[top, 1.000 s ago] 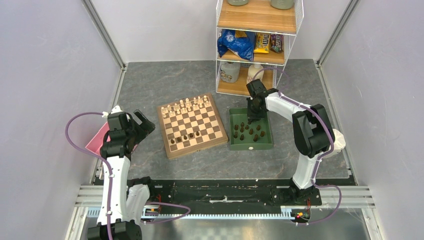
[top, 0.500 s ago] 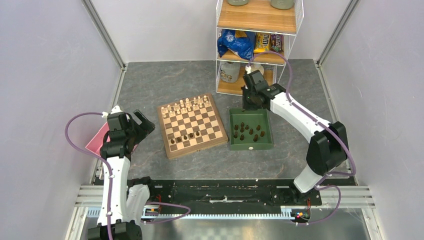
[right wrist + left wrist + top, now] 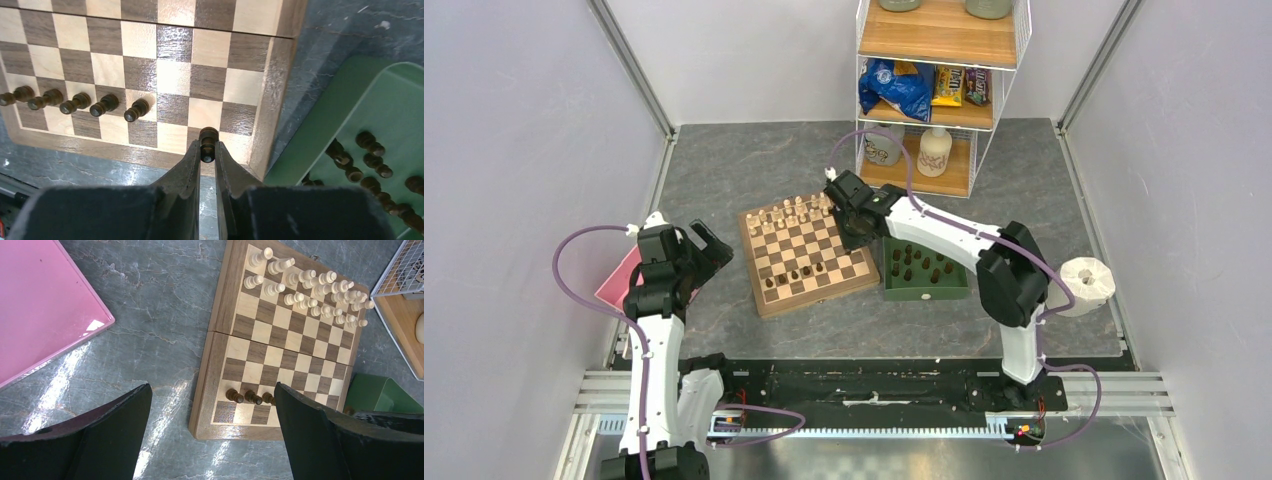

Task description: Set up the chess pieces on the board

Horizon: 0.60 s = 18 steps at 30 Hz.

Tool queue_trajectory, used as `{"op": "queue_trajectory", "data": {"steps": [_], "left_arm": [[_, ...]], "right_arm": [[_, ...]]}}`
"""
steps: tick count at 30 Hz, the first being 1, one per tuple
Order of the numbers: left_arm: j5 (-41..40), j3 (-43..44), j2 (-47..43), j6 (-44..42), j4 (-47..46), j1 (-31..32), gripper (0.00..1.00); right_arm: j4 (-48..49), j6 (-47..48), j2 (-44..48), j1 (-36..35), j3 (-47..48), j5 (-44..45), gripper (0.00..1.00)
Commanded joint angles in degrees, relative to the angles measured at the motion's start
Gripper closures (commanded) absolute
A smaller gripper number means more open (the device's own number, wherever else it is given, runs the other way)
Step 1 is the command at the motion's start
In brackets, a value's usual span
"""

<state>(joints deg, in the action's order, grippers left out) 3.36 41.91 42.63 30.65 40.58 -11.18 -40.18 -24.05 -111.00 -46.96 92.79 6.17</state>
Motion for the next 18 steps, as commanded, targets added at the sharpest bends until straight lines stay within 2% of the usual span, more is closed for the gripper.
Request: {"op": "queue_trajectory", "data": {"steps": [1,18], "left_arm": [[0.34,-0.01,-0.52,1.12,-1.29,-0.32,0.01],[0.51,-0.06,0.19,0.99,-1.29,-0.33,0.01]], "right_arm": [[-1.11,-0.96,-1.89,-1.78,4.37,1.29,0.86],[-3.76,-0.77,-9.32,-4.37,9.58,0.49,0.85]]}}
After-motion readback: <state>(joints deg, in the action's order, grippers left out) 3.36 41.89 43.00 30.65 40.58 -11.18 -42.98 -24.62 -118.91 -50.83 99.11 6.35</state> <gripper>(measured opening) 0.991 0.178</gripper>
